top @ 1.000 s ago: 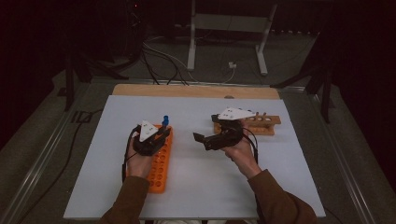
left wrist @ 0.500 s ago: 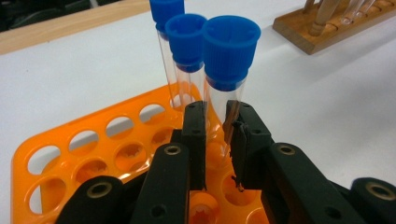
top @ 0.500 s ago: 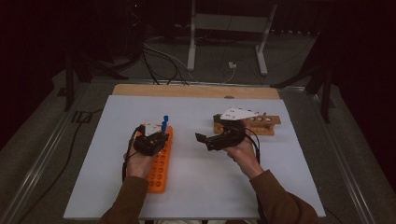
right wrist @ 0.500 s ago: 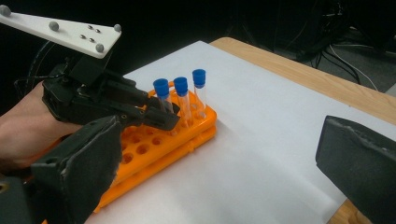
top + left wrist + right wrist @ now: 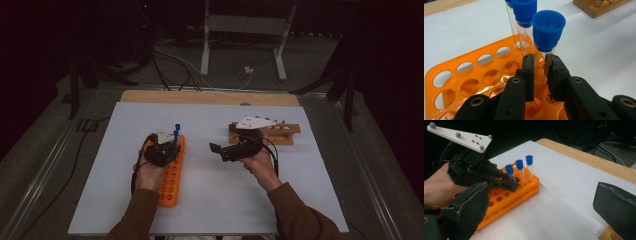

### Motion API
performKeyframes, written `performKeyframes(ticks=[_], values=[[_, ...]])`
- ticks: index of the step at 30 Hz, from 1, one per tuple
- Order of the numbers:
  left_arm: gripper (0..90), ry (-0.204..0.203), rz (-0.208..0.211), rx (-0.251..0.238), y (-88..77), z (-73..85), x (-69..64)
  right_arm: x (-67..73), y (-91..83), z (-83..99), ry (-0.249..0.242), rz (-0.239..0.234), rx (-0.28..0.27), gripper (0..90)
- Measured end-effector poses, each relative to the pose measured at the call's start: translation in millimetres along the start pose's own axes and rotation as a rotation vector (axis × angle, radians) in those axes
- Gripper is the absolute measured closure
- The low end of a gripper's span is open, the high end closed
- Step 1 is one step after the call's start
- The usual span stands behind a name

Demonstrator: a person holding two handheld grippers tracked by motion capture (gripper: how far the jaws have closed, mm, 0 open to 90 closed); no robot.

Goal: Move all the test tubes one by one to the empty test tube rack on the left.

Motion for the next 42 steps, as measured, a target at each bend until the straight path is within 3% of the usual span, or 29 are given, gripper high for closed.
performKeyframes(ticks=[4,14,20,25,31,33,37,42], values=[[73.3,-0.007,-0.003,-0.011,-1.5,0.9,2.0,0.0,0.0,-0.7,0.004,-0.002,-0.003,0.6],[49.9,-0.091,0.07,-0.087,-15.2,2.2,5.8,-3.1,-2.4,-2.0,0.012,0.002,-0.012,0.5],[43.8,-0.137,0.136,-0.18,-30.7,1.2,8.8,-6.1,-3.9,-2.5,0.016,0.009,-0.017,0.5],[34.3,-0.125,0.161,-0.262,-41.2,-6.3,3.2,-9.7,-4.9,-2.6,0.016,0.016,-0.017,0.5],[19.0,-0.092,0.163,-0.319,-49.0,-16.9,-9.3,-15.2,-6.4,-3.1,0.024,0.032,-0.017,0.5],[17.6,-0.091,0.181,-0.338,-51.0,-19.7,-12.9,-18.3,-6.7,-2.8,0.027,0.037,-0.016,0.5],[14.9,-0.095,0.176,-0.345,-52.8,-22.9,-17.7,-27.3,-8.5,-2.5,0.037,0.055,-0.012,0.5],[2.0,-0.093,0.18,-0.337,-52.2,-24.7,-22.6,-43.5,-14.0,-3.5,0.057,0.091,-0.019,0.5]])
Point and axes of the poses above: each handheld gripper's, and its own axes: y roughly forward along the jaws, z roughly out of its underside, x roughly to its left, the point moved 7 cm from there along y, roughly forward along the jaws, and after that the axes turned 5 degrees about z, right-handed, at the moved point
